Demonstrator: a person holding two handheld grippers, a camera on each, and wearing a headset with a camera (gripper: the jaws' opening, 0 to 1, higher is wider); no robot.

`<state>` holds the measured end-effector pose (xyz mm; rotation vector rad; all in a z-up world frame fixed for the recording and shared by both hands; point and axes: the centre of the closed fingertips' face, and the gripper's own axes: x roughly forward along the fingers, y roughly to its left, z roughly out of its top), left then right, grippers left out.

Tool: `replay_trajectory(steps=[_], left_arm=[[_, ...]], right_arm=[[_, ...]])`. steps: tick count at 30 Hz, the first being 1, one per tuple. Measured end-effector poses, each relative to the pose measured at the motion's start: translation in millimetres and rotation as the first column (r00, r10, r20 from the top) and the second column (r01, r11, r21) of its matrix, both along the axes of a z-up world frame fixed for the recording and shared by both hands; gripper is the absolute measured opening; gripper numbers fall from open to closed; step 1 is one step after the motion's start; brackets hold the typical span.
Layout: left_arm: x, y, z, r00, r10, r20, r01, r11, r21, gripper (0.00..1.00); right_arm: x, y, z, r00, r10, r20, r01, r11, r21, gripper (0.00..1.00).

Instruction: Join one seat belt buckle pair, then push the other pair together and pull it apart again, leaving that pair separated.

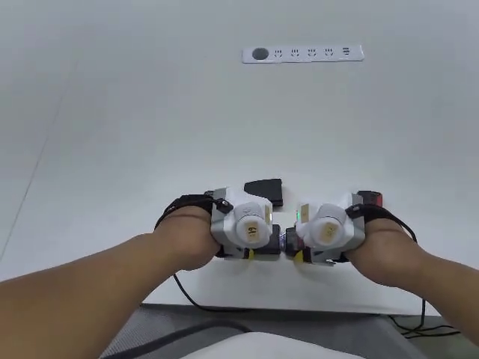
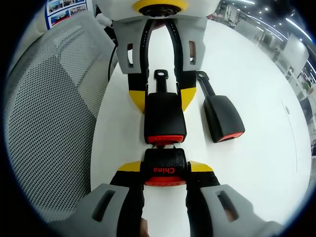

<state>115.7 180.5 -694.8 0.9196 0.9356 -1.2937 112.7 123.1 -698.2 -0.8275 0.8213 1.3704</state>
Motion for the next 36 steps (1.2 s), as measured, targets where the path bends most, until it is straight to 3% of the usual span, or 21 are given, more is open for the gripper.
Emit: replay_trajectory(steps=[9,14,36], left_arm=[[1.2,2.0,-1.3,1.000,-0.002,0.002,0.002,1.000,0.004,0.31],[2.3,5.6,-0.2,1.000,0.009,-0.007,-0.009,1.000,-0.029,0.30],[-1.3,6.6,2.8,0.999,0.036,0.012,-0.036,0.999,-0.017,0.31]], right_arm=[[1.2,-3.2,3.5,1.000,0.022,0.005,-0.021,1.000,-0.008,0.31],[4.0,-4.4,4.8,1.000,0.029,0.004,-0.029,1.000,-0.007,0.30],[6.4,-5.8,5.0,1.000,0.025,0.017,-0.025,1.000,-0.018,0.31]])
